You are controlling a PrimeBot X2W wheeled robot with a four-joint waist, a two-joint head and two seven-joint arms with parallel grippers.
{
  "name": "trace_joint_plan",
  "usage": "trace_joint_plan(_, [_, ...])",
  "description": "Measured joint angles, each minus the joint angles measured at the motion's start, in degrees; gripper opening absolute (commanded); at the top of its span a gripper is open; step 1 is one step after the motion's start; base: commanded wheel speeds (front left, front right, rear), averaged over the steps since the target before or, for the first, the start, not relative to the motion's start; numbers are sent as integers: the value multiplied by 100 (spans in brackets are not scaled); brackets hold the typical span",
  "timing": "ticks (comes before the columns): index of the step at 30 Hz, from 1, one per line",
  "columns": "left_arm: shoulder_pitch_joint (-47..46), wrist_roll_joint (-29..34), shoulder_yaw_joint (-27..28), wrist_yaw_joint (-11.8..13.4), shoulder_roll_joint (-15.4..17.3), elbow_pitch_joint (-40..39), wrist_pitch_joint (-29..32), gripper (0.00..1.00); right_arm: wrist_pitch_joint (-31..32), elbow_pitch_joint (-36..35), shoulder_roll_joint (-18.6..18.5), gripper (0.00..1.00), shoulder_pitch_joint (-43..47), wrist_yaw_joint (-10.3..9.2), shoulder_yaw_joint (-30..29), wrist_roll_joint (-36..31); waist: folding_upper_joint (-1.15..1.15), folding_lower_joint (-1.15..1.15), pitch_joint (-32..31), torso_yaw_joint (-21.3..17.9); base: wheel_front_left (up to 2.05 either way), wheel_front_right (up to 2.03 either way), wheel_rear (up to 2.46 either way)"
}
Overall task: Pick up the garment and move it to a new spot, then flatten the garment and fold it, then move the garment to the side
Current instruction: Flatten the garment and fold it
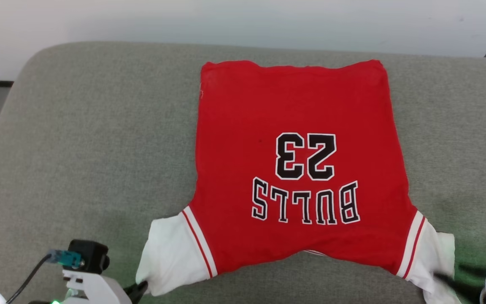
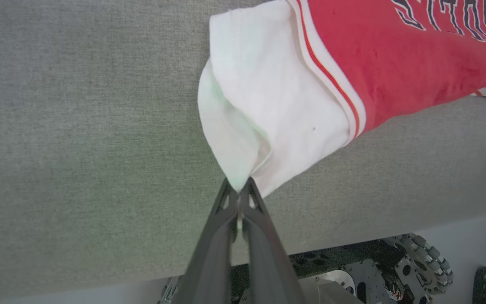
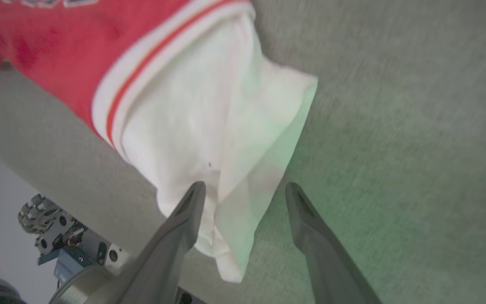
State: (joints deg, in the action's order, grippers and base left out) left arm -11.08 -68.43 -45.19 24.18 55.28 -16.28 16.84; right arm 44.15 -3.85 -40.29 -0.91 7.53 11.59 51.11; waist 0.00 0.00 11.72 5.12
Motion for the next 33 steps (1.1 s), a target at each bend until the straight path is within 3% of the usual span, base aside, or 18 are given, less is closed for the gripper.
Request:
trace_joint_plan(5, [-171,133,-44,-68,-134,-8,-31,0,-69,-364,285,100,-553,0,-573,-474,0,0,148,87,0,0,0])
trace_joint_plan(10, [-431,308,-86,-190,-302,18,-47,0,-1032,-108,603,100,-1724,0,-773,-1465,0,0,385,202,0,0,0])
trace_joint_plan(14, [-680,443,-143,-335,-489,74,-47,0,-1751,740,873,100,-2750,0,-604,-2023,0,0,619,321,0,0,0])
trace_joint_plan(18, [-950,565,-213,-480,-677,188,-22,0,-2033,1794,991,100,-3744,0,-288,-2265,0,0,863,475,0,0,0])
trace_joint_plan(27, [-1466,792,-367,-816,-1100,470,13,0,-1697,4159,1070,100,-5657,0,153,-2426,0,0,1377,900,0,0,0])
trace_joint_plan(33, [-1706,855,-437,-1032,-1335,650,4,0,-1202,5288,1135,100,-6507,0,260,-2460,0,0,1703,1174,0,0,0])
